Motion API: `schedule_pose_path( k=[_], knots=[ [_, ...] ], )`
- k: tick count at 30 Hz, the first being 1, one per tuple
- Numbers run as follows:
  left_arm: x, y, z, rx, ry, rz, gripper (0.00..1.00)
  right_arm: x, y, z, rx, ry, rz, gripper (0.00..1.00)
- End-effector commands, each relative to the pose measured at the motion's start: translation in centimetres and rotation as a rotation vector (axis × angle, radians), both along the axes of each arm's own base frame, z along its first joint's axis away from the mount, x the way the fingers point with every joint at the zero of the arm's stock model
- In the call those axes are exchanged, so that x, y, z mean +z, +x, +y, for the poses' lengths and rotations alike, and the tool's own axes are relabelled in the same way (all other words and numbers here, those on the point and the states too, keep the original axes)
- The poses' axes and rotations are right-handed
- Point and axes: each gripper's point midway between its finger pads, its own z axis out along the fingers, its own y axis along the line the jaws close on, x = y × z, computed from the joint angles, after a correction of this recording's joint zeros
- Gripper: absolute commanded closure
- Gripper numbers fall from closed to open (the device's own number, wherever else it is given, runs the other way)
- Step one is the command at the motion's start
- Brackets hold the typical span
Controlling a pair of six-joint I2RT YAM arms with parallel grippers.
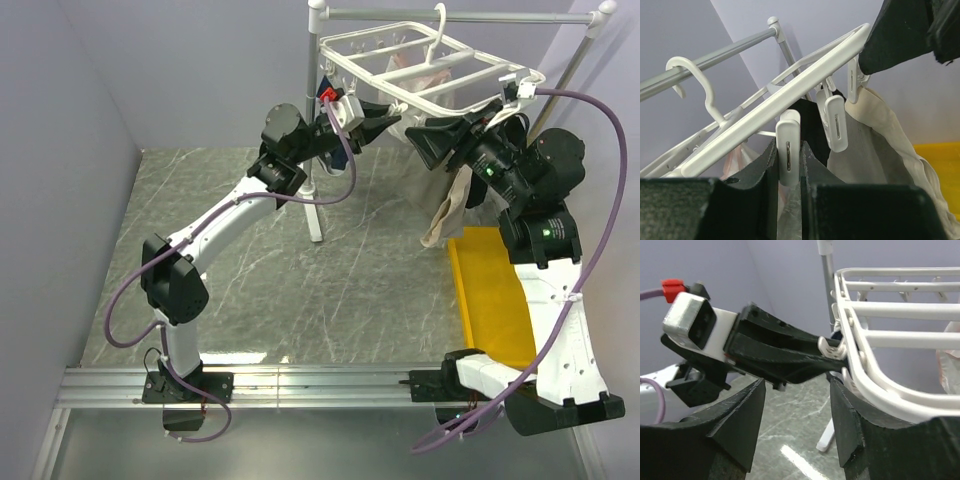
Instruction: Clip the underwear to the hanger
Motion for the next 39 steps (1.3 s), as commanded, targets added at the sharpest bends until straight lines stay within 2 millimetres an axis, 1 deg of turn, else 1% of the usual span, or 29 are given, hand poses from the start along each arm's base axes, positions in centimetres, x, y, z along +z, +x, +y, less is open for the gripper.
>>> schedule_pose_path(
  k=[1, 3, 6, 7, 9, 12, 16, 19, 21, 24, 28, 31, 33, 36, 39],
  knots=[
    [1.6, -2.0, -0.5, -0.045, -0.033, -0.04, 0.99, 1.2, 0.2, 0.4, -0.015, 0.049, -0.04, 0.37],
    [1.7, -2.0, -0.6, -0.045, -0.036, -0.037, 0.99, 0.6, 0.9, 0.3, -0.053, 0.075, -0.02, 0.36],
    [1.8, -2.2, -0.8, -0.051, -0.036, -0.039, 0.99, 0.7, 1.6, 0.0, -0.091, 0.109, -0.025, 0.35],
    [1.8, -2.2, -0.8, -0.052, -0.035, -0.036, 1.0, 0.3, 2.2, -0.2, -0.117, 0.126, -0.008, 0.34],
    [1.9, -2.3, -0.8, -0.051, -0.038, -0.035, 0.99, 0.3, 2.6, -0.2, -0.131, 0.143, -0.01, 0.34],
    [1.8, -2.3, -0.9, -0.055, -0.036, -0.032, 1.0, -0.2, 3.8, -0.4, -0.166, 0.165, 0.008, 0.31],
    [1.8, -2.2, -0.8, -0.051, -0.036, -0.034, 0.99, -0.5, 5.2, -0.7, -0.211, 0.203, 0.027, 0.25],
    [1.7, -2.2, -0.8, -0.049, -0.033, -0.036, 1.0, -0.3, 6.0, -1.0, -0.241, 0.227, 0.038, 0.22],
    [1.6, -2.1, -0.9, -0.047, -0.033, -0.031, 1.0, -0.6, 6.5, -1.3, -0.262, 0.233, 0.055, 0.22],
    [1.6, -1.7, -1.0, -0.036, -0.033, -0.027, 0.99, -0.9, 6.8, -1.0, -0.264, 0.243, 0.076, 0.22],
    [1.6, -1.3, -1.0, -0.019, -0.036, -0.02, 1.0, -1.4, 7.0, -1.0, -0.29, 0.229, 0.088, 0.28],
    [1.5, -1.2, -1.0, -0.015, -0.038, -0.018, 1.0, -1.6, 7.1, -1.4, -0.323, 0.224, 0.092, 0.3],
    [1.5, -1.2, -1.1, -0.013, -0.043, -0.015, 1.0, -2.1, 7.4, -1.7, -0.352, 0.217, 0.112, 0.32],
    [1.6, -1.0, -1.1, -0.004, -0.047, -0.013, 0.99, -2.2, 7.4, -2.1, -0.385, 0.218, 0.123, 0.33],
    [1.8, -1.2, -1.2, -0.007, -0.051, -0.018, 0.99, -2.2, 7.3, -1.9, -0.38, 0.21, 0.124, 0.34]
  ],
)
